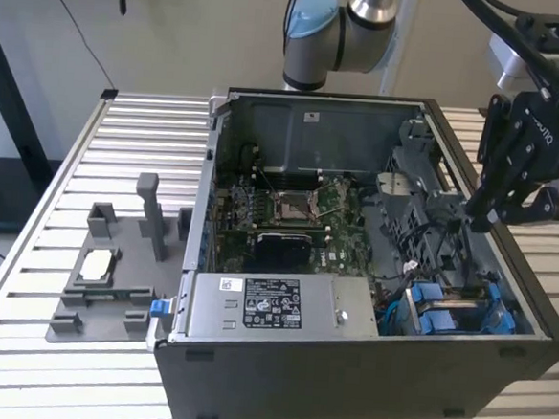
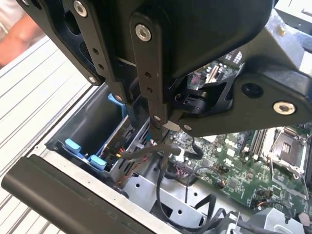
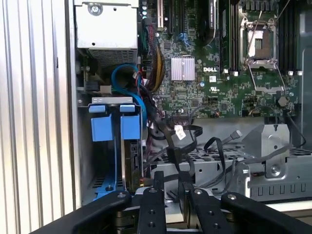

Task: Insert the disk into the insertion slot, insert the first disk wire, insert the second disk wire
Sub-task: 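Insert the second disk wire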

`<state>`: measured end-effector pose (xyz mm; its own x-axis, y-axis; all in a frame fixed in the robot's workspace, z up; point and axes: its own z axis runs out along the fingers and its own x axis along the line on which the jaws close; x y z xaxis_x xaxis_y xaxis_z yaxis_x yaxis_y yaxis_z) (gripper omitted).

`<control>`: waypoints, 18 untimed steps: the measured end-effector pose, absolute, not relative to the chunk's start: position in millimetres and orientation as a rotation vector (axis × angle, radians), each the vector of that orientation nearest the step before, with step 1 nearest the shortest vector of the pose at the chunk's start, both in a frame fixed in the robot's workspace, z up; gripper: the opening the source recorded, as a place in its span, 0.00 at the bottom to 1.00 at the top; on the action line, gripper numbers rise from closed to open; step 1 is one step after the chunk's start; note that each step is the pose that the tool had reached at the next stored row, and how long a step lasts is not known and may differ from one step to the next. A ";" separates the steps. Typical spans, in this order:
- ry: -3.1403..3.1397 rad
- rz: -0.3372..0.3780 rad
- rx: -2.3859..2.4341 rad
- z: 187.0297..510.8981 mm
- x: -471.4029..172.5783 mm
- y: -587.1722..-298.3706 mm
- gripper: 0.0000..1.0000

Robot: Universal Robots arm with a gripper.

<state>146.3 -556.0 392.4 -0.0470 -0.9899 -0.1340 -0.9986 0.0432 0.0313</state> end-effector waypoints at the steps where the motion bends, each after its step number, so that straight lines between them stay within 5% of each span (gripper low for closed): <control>1: 2.213 0.177 -2.115 392.4 145.8 -554.9 0.27; 18: 2.213 0.176 -2.115 392.3 143.7 -550.1 0.27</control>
